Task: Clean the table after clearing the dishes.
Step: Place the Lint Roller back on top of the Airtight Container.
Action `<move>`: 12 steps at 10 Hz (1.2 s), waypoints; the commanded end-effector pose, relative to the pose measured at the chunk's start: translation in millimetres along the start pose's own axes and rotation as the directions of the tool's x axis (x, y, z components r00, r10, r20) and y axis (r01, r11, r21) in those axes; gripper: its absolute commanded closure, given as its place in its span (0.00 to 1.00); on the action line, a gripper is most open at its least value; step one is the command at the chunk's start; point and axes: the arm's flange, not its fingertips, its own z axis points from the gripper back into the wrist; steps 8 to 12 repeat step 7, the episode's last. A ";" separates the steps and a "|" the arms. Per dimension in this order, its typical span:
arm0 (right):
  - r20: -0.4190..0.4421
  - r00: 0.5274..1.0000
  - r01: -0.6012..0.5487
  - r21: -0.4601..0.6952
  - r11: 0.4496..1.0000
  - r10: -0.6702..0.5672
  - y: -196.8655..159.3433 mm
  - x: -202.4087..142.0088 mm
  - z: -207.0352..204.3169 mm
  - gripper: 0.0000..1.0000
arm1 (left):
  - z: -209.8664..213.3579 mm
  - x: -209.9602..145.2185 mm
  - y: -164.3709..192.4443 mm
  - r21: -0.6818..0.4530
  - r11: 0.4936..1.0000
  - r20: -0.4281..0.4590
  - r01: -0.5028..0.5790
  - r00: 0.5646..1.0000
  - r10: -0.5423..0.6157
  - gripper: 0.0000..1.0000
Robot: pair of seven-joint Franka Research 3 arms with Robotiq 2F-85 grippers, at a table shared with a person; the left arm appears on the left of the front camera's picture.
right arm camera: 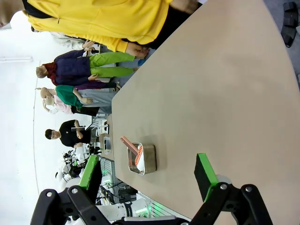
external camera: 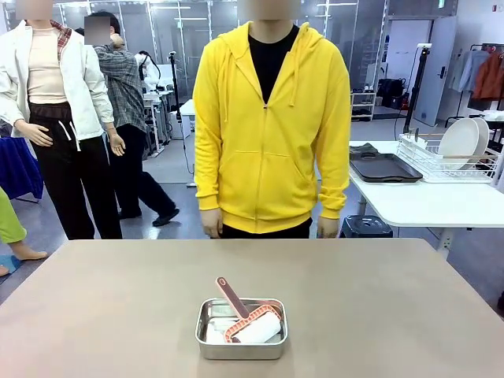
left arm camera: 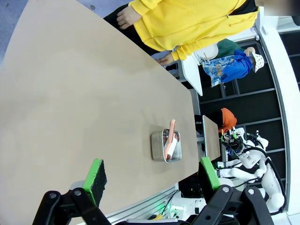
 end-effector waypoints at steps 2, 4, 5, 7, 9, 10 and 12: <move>-0.002 1.000 0.004 -0.002 1.000 -0.004 2.0 0.4 3.4 0.00 | 1.1 0.3 -0.1 -0.006 1.000 0.009 0.004 1.000 -0.004 0.00; -0.002 1.000 0.004 -0.002 1.000 -0.004 2.0 0.4 3.4 0.00 | 1.1 0.3 -0.1 -0.006 1.000 0.009 0.004 1.000 -0.004 0.00; -0.002 1.000 0.004 -0.002 1.000 -0.004 2.0 0.4 3.4 0.00 | 1.1 0.3 -0.1 -0.006 1.000 0.009 0.004 1.000 -0.004 0.00; -0.002 1.000 0.004 -0.002 1.000 -0.004 2.0 0.4 3.4 0.00 | 1.1 0.3 -0.1 -0.006 1.000 0.009 0.004 1.000 -0.004 0.00; -0.002 1.000 0.004 -0.002 1.000 -0.004 2.0 0.4 3.4 0.00 | 1.1 0.3 -0.1 -0.006 1.000 0.009 0.004 1.000 -0.004 0.00; -0.002 1.000 0.004 -0.002 1.000 -0.004 2.0 0.4 3.4 0.00 | 1.1 0.3 -0.1 -0.006 1.000 0.009 0.004 1.000 -0.004 0.00; -0.002 1.000 0.004 -0.002 1.000 -0.004 2.0 0.4 3.4 0.00 | 1.1 0.3 -0.1 -0.006 1.000 0.009 0.004 1.000 -0.004 0.00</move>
